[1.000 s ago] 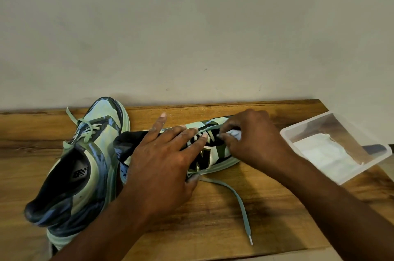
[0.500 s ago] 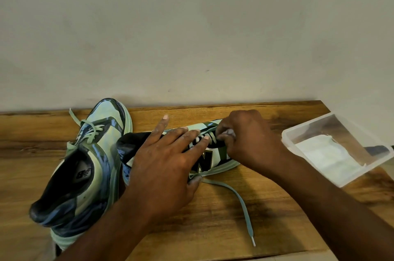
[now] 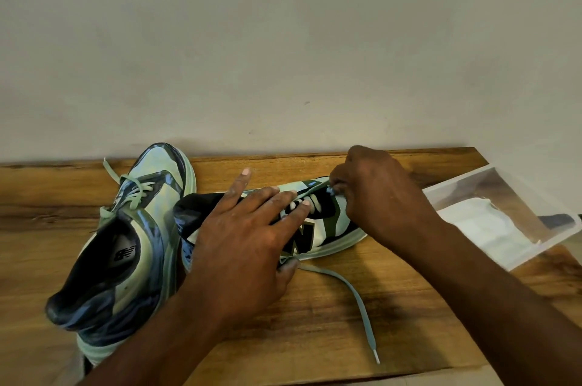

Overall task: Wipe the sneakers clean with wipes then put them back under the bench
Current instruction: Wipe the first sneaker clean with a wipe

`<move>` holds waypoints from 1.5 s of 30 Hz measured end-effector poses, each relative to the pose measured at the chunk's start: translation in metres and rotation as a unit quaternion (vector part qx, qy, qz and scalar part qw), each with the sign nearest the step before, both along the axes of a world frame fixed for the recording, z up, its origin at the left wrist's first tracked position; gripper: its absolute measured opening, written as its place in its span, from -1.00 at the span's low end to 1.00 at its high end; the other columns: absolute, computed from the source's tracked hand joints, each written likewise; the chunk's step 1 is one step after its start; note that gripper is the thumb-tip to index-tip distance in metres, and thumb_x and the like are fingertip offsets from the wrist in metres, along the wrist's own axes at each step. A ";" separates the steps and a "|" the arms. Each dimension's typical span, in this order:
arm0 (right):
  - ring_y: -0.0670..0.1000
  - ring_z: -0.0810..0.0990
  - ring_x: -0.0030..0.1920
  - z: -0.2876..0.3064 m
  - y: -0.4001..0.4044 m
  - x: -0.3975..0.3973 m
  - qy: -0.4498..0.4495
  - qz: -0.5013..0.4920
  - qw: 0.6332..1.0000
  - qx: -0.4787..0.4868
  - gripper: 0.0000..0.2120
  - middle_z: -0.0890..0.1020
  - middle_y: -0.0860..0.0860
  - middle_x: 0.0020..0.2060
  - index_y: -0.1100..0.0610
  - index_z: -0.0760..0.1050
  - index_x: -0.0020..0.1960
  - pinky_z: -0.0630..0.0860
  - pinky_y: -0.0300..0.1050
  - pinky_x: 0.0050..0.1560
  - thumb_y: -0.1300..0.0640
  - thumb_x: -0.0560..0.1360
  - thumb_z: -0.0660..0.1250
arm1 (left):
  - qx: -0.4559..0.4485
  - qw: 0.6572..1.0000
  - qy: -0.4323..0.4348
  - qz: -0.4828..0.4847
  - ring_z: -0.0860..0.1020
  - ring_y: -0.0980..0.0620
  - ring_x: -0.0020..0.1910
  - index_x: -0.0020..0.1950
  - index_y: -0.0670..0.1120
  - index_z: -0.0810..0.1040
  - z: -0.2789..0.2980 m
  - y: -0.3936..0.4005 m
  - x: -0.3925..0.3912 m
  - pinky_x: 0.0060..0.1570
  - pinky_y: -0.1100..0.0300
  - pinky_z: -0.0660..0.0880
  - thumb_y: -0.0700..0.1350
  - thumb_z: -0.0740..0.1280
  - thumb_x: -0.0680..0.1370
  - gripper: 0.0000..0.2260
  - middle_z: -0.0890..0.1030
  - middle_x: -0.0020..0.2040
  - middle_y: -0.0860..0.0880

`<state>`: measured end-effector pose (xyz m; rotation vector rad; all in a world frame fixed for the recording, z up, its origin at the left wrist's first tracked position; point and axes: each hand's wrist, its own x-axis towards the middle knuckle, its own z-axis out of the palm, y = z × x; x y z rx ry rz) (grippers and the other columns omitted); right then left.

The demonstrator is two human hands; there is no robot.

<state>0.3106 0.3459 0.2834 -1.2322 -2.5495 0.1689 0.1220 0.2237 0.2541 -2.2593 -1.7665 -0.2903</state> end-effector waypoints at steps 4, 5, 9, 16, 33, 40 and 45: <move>-0.04 0.59 -0.19 0.002 -0.006 -0.003 0.023 0.038 0.998 -0.054 -0.86 0.66 -0.01 -0.15 0.03 0.76 -0.05 0.53 -0.11 -0.17 0.23 0.48 0.49 | 0.004 1.000 0.009 -0.002 0.58 -0.10 0.36 0.46 0.03 0.56 -0.001 0.001 0.000 0.53 -0.23 0.18 0.25 0.57 0.37 -0.29 0.63 0.36 -0.06; -0.11 0.58 -0.21 0.005 -0.005 0.000 0.027 0.049 0.995 -0.082 -0.85 0.68 -0.06 -0.16 0.02 0.76 -0.05 0.53 -0.19 -0.16 0.24 0.48 0.50 | 0.006 1.000 0.012 -0.003 0.58 -0.10 0.36 0.46 0.03 0.56 -0.001 0.001 -0.001 0.52 -0.23 0.18 0.25 0.57 0.37 -0.29 0.63 0.36 -0.06; -0.15 0.56 -0.21 0.009 0.000 0.017 0.041 0.013 0.997 -0.057 -0.88 0.65 -0.09 -0.17 -0.02 0.75 -0.07 0.46 -0.28 -0.22 0.19 0.48 0.53 | 0.002 1.000 0.025 -0.006 0.54 -0.11 0.41 0.52 0.02 0.49 -0.002 0.000 -0.003 0.53 -0.25 0.23 0.26 0.54 0.41 -0.26 0.59 0.41 -0.07; -0.13 0.61 -0.21 0.010 -0.021 0.047 0.160 -0.090 0.983 0.015 -0.94 0.68 -0.12 -0.23 0.01 0.72 -0.10 0.54 -0.11 -0.14 0.14 0.45 0.56 | 0.008 0.999 0.049 -0.008 0.45 -0.17 0.50 0.56 -0.03 0.43 -0.002 -0.003 -0.003 0.53 -0.30 0.23 0.27 0.42 0.49 -0.29 0.51 0.49 -0.15; -0.11 0.64 -0.07 -0.030 -0.068 0.036 0.238 -0.117 0.963 -0.043 -0.78 0.71 -0.05 -0.04 0.02 0.72 0.05 0.65 -0.10 0.03 0.27 0.46 0.52 | 0.070 0.995 0.010 -0.064 0.49 -0.12 0.48 0.47 -0.17 0.54 -0.027 0.006 0.035 0.52 -0.16 0.26 -0.03 0.35 0.58 -0.52 0.57 0.44 -0.14; -0.13 0.62 -0.10 -0.025 -0.040 0.053 0.241 -0.161 0.957 -0.035 -0.82 0.71 -0.04 -0.04 0.03 0.73 0.07 0.62 -0.20 -0.02 0.22 0.50 0.51 | 0.050 0.996 -0.030 -0.071 0.51 -0.06 0.45 0.44 -0.11 0.57 -0.025 0.007 0.036 0.52 -0.16 0.28 0.01 0.41 0.51 -0.49 0.59 0.41 -0.09; -0.18 0.57 -0.07 -0.028 -0.055 0.039 0.212 -0.135 0.967 -0.033 -0.79 0.68 -0.09 0.01 -0.02 0.70 0.11 0.53 -0.34 0.00 0.20 0.52 0.49 | 0.041 0.996 -0.032 -0.079 0.50 -0.07 0.46 0.46 -0.11 0.57 -0.027 0.007 0.033 0.54 -0.15 0.26 0.03 0.37 0.52 -0.49 0.59 0.42 -0.08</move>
